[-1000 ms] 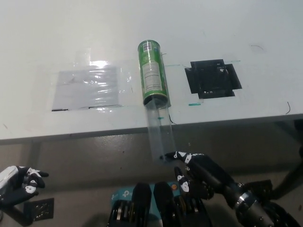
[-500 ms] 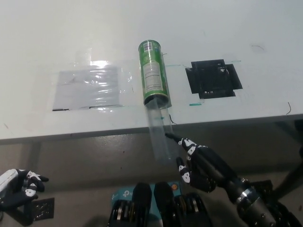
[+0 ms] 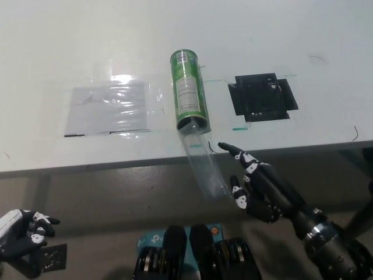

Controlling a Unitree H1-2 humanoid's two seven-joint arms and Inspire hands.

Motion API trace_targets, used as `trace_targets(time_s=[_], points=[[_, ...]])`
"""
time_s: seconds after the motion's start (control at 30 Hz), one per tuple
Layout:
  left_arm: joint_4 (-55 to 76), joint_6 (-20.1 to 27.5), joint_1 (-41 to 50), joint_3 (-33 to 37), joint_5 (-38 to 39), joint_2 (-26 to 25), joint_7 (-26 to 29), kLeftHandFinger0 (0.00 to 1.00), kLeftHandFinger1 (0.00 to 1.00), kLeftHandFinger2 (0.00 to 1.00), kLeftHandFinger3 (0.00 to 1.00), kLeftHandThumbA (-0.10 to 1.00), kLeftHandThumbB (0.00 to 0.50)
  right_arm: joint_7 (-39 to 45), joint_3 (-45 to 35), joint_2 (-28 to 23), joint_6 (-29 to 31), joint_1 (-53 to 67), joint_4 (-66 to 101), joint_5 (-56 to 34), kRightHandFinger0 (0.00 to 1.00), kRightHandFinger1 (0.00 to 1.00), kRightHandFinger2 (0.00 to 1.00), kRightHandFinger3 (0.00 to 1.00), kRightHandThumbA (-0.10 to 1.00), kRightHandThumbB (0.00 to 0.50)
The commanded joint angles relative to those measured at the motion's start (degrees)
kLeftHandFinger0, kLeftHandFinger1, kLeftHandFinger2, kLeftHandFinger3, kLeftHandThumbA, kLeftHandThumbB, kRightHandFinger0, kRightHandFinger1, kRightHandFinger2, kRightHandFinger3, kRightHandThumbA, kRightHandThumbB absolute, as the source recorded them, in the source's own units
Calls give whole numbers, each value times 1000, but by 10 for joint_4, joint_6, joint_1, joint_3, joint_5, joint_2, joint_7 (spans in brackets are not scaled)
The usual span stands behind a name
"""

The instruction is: The robot uses its right hand finger to pull out the chips tray kept inside a container in the middle of the desk

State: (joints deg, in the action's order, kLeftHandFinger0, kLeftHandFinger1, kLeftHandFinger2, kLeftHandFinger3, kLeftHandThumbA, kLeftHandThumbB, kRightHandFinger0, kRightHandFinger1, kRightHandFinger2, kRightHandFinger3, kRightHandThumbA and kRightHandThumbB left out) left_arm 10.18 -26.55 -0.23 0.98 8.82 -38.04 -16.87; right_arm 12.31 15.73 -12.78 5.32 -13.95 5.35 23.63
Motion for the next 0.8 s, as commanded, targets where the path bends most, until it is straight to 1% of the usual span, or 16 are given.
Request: trace_targets(time_s=[0.0,0.13,0.17,0.2,0.27,0.37,0.4,0.43,0.47,0.57,0.6,0.63,0.67,0.7,0.73,0.77], points=[[18,-4,4,-6,8,-13,6,604,612,696,874,33,0,2,-27,-13,-10,5,33,-26,0,20,1000,1000,-100,255],[17,-4,4,-4,3,-15,6,621,628,716,882,42,0,-6,-53,-15,-8,19,48,-36,0,7,1000,1000,-100,271],[17,-4,5,-3,2,-14,7,622,630,718,883,40,0,-2,-77,-17,-49,35,82,-49,0,33,1000,1000,-100,256],[18,-4,6,-3,2,-14,7,623,631,719,883,38,0,0,-86,-15,-53,38,87,-63,0,30,1000,1000,-100,256],[16,-4,6,-3,1,-14,5,624,637,729,892,25,0,-9,-109,-11,-41,47,89,-94,44,50,1000,1000,-100,269],[16,-4,8,-5,5,-13,7,626,638,725,892,26,0,-24,-133,-10,-27,58,82,-90,29,37,1000,1000,-100,262],[17,-4,9,-5,4,-13,7,628,640,728,885,28,0,-40,-157,-2,-25,70,70,-106,20,13,1000,1000,-100,233],[17,-4,9,-6,6,-12,7,628,640,728,883,29,0,-46,-165,0,-21,74,63,-108,28,29,1000,1000,-100,254],[17,-4,11,-5,2,-12,6,627,640,728,880,29,0,-51,-182,5,-18,81,45,-126,65,24,1000,1000,-100,230],[17,-4,14,-7,6,-10,9,637,643,725,872,25,0,-58,-211,18,-31,97,11,-143,0,0,1000,1000,-100,251],[16,-4,14,-7,6,-10,8,635,641,724,873,24,0,-61,-220,26,-19,101,-7,-158,0,0,942,937,-100,259],[15,-4,15,-7,5,-9,8,632,634,718,874,19,0,-61,-224,27,-18,102,-13,-158,0,0,863,901,-100,251],[14,-4,14,-7,3,-8,7,631,632,716,874,17,0,-62,-227,29,-16,105,-20,-157,0,0,829,886,-100,248],[13,-4,14,-7,2,-7,7,637,636,720,875,20,0,-62,-235,36,-3,106,-44,-175,0,0,692,827,-100,245],[12,-4,14,-7,3,-7,8,639,636,721,875,21,0,-64,-238,38,-1,106,-52,-174,0,0,665,807,-100,246],[13,-4,14,-8,3,-6,7,632,629,713,864,19,0,-70,-240,42,-8,106,-61,-169,0,0,563,751,-100,263]])
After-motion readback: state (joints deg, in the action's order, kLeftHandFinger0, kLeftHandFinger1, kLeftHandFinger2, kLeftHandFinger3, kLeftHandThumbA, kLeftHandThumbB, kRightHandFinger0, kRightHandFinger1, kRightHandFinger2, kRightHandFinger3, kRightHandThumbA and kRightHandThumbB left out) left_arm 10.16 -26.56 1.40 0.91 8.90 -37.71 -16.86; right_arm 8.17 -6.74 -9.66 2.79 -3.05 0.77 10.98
